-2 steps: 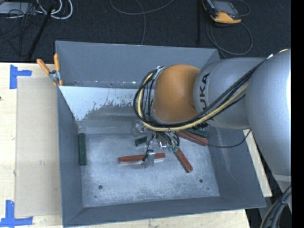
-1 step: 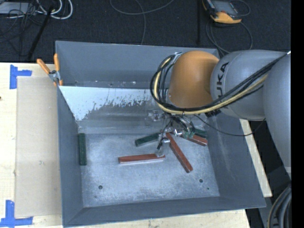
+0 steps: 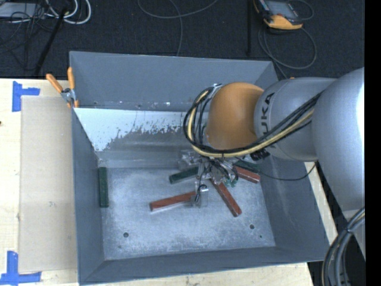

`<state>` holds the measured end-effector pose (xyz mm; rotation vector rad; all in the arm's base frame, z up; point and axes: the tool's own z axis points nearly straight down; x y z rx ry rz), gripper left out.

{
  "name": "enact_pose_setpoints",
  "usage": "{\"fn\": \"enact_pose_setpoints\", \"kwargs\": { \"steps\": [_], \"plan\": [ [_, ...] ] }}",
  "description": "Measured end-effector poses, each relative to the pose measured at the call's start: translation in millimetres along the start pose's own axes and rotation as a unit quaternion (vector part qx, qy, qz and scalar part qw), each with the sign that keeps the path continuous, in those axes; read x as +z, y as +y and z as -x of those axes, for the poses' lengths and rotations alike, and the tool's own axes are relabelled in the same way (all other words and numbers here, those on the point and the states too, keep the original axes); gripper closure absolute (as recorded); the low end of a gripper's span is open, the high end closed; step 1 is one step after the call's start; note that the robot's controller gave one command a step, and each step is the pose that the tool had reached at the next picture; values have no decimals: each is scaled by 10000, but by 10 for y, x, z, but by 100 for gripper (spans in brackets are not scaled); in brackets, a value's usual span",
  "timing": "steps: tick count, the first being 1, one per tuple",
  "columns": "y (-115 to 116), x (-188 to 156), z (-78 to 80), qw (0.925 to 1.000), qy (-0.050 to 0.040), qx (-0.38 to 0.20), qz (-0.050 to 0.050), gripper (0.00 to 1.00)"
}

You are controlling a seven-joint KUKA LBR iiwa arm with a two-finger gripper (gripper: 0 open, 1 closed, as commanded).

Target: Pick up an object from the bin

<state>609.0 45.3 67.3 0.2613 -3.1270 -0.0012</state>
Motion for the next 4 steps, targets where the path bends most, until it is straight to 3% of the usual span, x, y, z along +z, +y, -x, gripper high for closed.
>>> {"fn": "enact_pose_setpoints", "kwargs": {
  "steps": [1, 2, 3, 4],
  "plan": [
    [2, -9, 7, 10000, -16, 13, 0, 0],
    [5, -41, 20, 10000, -25, 25, 6, 100],
    [7, -108, 45, 10000, -50, 34, 2, 100],
    [6, -719, 61, 10000, -55, 42, -7, 100]
  ]
}}
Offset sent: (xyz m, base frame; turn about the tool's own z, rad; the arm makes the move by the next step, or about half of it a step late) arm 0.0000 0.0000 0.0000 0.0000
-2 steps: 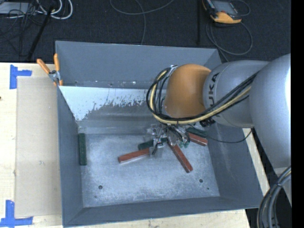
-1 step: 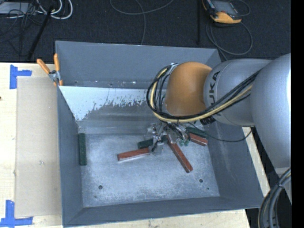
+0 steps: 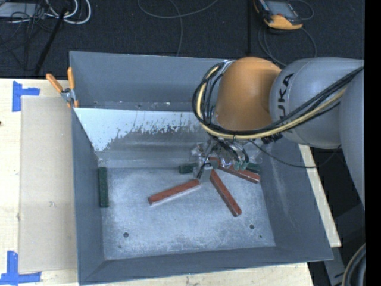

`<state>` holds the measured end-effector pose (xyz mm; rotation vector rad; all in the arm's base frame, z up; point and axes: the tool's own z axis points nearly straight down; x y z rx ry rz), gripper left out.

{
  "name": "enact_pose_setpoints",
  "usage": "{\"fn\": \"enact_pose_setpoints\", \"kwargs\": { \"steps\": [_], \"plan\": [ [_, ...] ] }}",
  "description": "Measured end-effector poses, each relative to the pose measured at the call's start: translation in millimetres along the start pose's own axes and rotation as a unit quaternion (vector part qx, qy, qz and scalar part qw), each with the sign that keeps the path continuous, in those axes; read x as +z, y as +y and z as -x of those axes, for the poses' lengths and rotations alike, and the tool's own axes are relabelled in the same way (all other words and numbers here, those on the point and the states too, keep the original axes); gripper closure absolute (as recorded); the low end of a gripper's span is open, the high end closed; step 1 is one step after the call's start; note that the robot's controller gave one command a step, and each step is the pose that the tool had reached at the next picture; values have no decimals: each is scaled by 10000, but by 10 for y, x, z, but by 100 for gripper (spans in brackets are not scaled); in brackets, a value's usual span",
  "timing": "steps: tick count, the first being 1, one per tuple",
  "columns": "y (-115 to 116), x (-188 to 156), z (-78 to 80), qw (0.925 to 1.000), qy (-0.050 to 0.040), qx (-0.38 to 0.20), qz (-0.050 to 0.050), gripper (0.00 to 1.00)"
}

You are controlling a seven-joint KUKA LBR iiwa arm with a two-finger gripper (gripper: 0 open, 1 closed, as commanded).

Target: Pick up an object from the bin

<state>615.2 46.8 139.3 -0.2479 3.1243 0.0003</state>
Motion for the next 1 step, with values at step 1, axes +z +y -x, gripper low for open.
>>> {"fn": "enact_pose_setpoints", "kwargs": {
  "steps": [1],
  "plan": [
    [-1, -331, 13, 10000, 13, 13, 0, 100]
  ]
}}
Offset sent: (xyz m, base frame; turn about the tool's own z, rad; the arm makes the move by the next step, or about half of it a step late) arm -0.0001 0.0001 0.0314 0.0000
